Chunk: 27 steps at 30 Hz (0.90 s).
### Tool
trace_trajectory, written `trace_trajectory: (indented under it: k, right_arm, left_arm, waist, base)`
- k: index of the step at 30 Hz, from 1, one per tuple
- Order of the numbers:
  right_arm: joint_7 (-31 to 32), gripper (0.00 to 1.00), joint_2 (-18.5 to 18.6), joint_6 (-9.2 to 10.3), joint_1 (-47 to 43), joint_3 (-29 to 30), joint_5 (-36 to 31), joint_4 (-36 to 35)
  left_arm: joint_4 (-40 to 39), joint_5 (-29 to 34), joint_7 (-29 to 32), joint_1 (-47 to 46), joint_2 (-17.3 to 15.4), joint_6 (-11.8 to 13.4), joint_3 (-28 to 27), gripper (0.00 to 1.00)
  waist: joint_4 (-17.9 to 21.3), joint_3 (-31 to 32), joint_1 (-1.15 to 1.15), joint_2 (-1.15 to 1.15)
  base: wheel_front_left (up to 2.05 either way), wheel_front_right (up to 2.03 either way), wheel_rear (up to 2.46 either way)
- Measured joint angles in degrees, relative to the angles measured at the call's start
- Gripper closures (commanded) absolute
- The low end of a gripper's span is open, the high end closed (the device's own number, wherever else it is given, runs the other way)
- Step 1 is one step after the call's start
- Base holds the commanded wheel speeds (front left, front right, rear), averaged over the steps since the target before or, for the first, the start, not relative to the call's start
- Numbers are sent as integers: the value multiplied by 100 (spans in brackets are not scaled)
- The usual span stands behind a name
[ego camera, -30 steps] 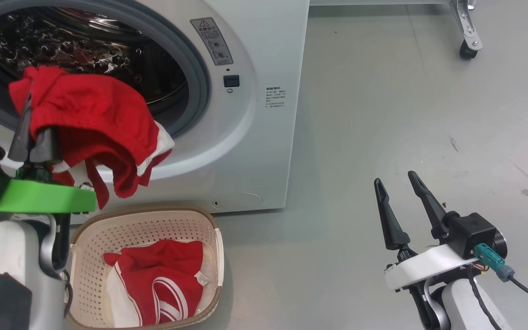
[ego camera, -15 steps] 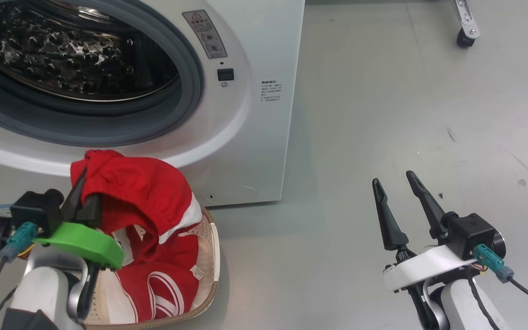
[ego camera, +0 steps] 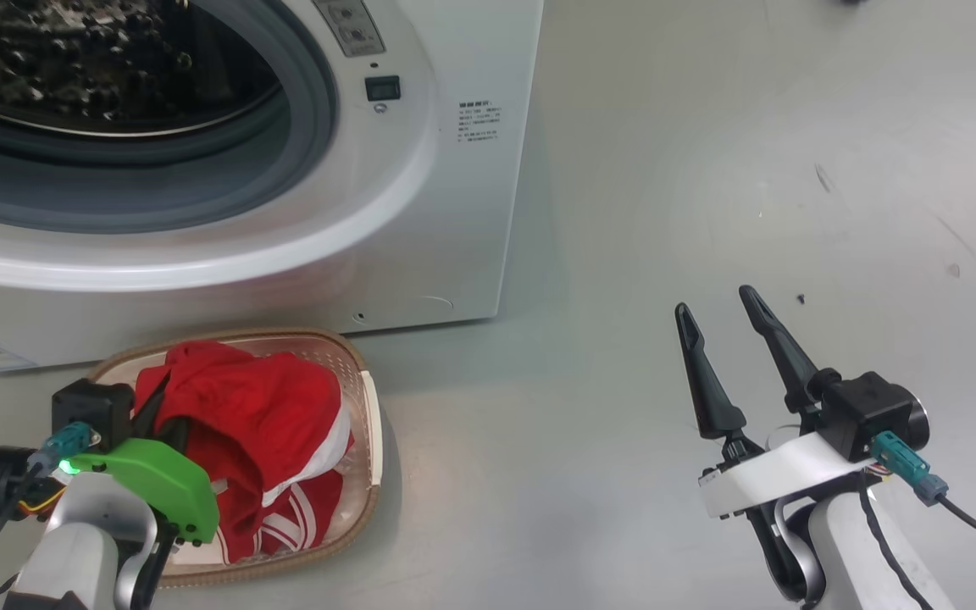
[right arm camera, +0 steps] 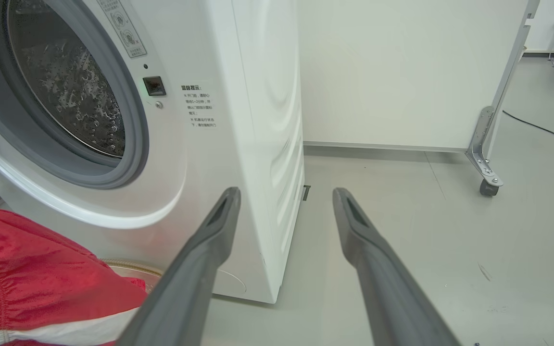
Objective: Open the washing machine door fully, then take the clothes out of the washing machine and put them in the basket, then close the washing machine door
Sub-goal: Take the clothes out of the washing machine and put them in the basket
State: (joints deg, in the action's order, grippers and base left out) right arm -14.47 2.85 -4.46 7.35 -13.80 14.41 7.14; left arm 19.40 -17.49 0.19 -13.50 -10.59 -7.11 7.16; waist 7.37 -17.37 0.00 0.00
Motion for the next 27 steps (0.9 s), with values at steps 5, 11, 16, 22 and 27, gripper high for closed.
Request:
trace_trajectory:
  k: [5,11,16,22,27]
  right_arm:
    - [-1,0,-1,0,146,-11,-3,-57]
    - [-1,0,-1,1,255,-10,-12,-114]
    - [-1,0,-3,4,340,-10,-46,-144]
    - [-1,0,-4,15,431,23,-100,-180]
    - [-1,0,60,57,455,88,-201,-192]
  left_arm:
    - [196,1,135,-103,-98,0,0,100]
    - [298,186,178,-543,-185,0,112,100]
    - [665,277,227,-765,-305,0,126,100]
    - [1139,187,226,-864,-286,2,-26,100]
    - [1708,137,248,-1057,-286,135,-167,100]
  waist:
    - [126,-294,0,0]
    - [298,-643,0,0]
    - [408,-928,0,0]
    - [470,-1177,0,0]
    - [477,-1401,0,0]
  base:
    - [0,0,0]
    - [0,0,0]
    - [0,0,0]
    - [0,0,0]
    - [0,0,0]
